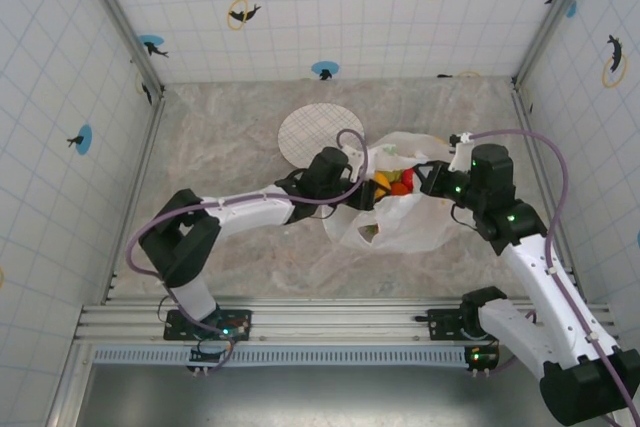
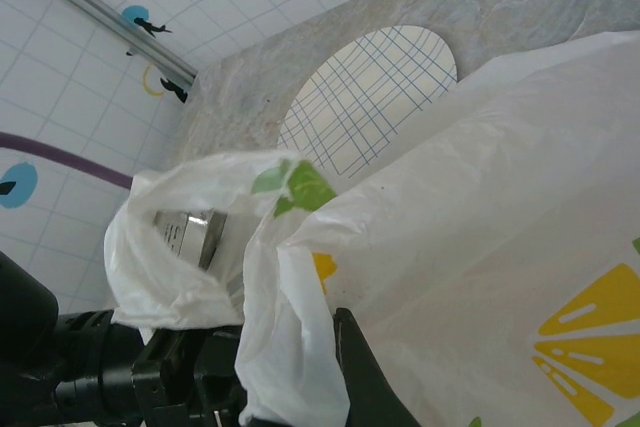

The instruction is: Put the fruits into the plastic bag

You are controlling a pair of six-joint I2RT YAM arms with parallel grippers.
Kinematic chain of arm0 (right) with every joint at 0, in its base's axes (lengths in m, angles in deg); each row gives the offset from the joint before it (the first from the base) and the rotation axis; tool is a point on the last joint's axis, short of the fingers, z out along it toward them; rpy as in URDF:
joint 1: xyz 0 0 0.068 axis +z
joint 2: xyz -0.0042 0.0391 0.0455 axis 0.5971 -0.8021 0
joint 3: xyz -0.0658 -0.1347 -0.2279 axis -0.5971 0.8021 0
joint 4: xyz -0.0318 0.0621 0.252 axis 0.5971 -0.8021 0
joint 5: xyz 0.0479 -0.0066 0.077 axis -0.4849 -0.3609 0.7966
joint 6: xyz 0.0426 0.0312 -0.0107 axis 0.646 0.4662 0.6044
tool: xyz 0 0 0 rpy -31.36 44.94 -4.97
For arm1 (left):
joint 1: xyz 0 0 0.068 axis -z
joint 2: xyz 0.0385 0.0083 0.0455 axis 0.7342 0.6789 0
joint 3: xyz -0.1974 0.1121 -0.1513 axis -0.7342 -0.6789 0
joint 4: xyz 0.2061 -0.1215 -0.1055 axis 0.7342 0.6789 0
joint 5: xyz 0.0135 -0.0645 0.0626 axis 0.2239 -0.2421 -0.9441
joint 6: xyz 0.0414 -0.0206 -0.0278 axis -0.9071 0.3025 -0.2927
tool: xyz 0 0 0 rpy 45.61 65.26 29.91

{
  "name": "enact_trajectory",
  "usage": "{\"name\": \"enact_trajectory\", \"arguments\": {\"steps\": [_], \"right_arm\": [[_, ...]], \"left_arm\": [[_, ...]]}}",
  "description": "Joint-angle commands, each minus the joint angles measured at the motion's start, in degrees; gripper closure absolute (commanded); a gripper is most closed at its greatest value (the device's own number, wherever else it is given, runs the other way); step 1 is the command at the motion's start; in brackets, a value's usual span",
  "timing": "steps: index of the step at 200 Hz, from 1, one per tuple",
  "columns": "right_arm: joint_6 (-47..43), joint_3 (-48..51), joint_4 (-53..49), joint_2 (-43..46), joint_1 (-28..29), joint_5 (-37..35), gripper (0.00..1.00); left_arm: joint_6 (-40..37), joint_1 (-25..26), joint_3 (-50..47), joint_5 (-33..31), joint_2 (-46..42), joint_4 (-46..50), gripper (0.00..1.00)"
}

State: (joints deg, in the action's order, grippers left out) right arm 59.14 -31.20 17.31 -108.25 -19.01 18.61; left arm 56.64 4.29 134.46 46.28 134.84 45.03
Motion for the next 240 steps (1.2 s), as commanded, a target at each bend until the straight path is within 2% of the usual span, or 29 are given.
{"name": "enact_trajectory", "arguments": {"steps": [1,44,81,186,240], "right_arm": [[0.3,1.0,1.8,0.3,0.5,-0.9,1.0],[0.3,2.0,1.2,1.2,0.6,-1.1,1.0],[-0.4,2.2,-0.1,1.5,0.7,-1.9,1.0],[-1.4,2.5,-0.3,0.7,0.6,-2.9,1.0],[-2.6,1.6,-1.6,0.7,0.6,-4.0,1.0]], "left_arm": [[1.6,1.4,4.8,0.0,4.2,-3.0,0.31],[2.0,2.9,13.1,1.9,12.0,-4.7,0.28],[2.0,3.5,15.7,5.2,15.7,-5.3,0.26],[-0.3,3.5,17.1,8.7,16.1,-3.3,0.17],[-3.5,3.4,14.2,5.7,12.0,-0.9,0.13]]}}
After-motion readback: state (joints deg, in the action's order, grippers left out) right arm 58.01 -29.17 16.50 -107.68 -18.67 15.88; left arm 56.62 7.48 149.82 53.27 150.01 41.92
